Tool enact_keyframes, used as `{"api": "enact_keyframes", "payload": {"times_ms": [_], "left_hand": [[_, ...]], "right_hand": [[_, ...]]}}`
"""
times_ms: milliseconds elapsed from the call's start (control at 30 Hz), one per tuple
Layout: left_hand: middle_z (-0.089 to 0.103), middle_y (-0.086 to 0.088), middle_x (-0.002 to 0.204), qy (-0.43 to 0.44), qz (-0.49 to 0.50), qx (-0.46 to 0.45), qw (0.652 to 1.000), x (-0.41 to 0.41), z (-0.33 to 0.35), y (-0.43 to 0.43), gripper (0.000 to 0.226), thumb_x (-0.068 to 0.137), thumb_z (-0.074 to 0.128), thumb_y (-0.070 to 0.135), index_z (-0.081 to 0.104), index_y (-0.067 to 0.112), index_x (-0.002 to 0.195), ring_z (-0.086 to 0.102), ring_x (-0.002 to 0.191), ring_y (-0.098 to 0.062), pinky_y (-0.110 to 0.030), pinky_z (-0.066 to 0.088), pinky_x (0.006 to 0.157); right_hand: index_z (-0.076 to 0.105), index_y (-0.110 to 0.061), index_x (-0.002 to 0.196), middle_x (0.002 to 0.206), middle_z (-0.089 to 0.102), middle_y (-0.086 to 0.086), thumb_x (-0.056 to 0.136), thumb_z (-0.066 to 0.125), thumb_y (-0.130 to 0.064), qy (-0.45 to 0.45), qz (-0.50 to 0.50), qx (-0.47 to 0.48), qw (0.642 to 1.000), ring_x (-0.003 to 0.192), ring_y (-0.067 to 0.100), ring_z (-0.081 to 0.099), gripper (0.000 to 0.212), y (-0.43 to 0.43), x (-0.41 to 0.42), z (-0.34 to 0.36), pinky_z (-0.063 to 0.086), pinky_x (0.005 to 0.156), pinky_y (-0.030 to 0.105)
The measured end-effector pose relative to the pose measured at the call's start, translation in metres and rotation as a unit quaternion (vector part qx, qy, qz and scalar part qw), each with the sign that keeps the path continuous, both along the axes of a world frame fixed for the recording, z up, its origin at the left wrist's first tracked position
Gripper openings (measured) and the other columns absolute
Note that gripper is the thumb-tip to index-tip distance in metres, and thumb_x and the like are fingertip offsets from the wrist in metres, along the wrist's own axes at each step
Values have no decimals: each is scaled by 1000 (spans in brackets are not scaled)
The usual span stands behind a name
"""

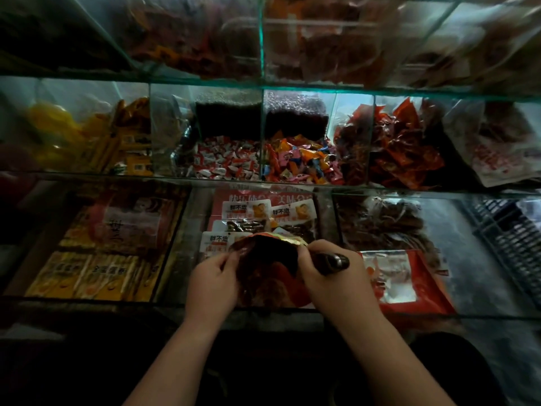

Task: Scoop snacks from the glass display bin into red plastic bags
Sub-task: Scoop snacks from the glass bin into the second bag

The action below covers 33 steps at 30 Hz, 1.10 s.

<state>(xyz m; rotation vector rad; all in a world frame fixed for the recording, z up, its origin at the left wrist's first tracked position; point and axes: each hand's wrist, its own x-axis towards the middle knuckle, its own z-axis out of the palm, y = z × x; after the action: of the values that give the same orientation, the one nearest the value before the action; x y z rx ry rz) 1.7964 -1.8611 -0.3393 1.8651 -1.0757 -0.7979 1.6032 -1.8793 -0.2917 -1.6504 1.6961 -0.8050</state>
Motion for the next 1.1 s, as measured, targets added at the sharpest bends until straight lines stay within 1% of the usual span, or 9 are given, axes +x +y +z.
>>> {"api": "enact_keyframes", "payload": {"times_ms": [100,200,300,400,533,633,800,933,1100], "left_hand": [[73,9,67,32,-37,-18,999,-15,3,8,35,104,55,33,75,31,75,69,62,-4,-19,50,51],[72,7,65,30,-50,-5,998,-18,5,5,32,104,54,36,76,30,81,70,62,-9,-33,55,57],[68,5,57,8,-14,1,1000,3,8,-5,31,103,56,35,75,28,80,66,53,-10,-26,51,52],[71,19,66,-6,-2,-16,1000,10,13,-6,36,100,62,33,70,43,66,66,64,3,-19,46,52],[69,28,69,-19,-70,21,997,1,10,2,34,87,76,17,67,46,71,65,70,12,-6,47,56],[69,30,72,-22,-112,48,992,2,10,4,33,82,78,10,70,41,74,66,70,10,-5,44,50],[69,33,78,10,-60,17,998,14,16,10,37,76,83,1,72,36,77,66,73,11,-5,47,51],[74,18,75,38,6,-43,998,12,16,15,31,76,84,4,77,34,80,71,68,2,-13,52,51],[75,6,77,70,56,-31,995,12,8,10,12,86,81,21,72,28,84,73,63,-8,-20,55,51]], "right_hand": [[66,-28,76,69,67,-17,92,61,-46,27,11,-30,999,60,2,63,24,-2,3,0,47,47,19],[69,-25,72,69,67,-16,92,64,-42,20,18,-14,1000,63,0,63,27,-8,-4,9,43,49,10],[73,-28,77,73,71,-12,93,67,-36,-11,127,33,991,66,3,66,19,-5,-21,22,45,53,10],[75,-38,84,80,73,-19,91,66,-45,48,209,77,974,72,-3,68,14,-2,-36,35,55,61,17],[72,-30,81,71,70,-14,91,61,-50,121,103,58,986,65,-1,64,26,-3,-26,33,56,59,26],[71,-26,78,67,69,-8,92,62,-46,84,14,9,996,64,3,63,26,-2,-16,24,57,61,33],[70,-33,78,65,69,-7,90,63,-49,48,-28,-24,998,63,6,65,21,-9,-15,23,58,60,35],[68,-36,79,69,69,-19,88,60,-53,37,-33,-115,992,62,-5,65,21,-7,-18,29,47,49,12],[69,-31,72,73,70,-21,91,61,-44,-30,-7,-172,985,62,-6,65,24,3,-20,37,45,52,6]]}}
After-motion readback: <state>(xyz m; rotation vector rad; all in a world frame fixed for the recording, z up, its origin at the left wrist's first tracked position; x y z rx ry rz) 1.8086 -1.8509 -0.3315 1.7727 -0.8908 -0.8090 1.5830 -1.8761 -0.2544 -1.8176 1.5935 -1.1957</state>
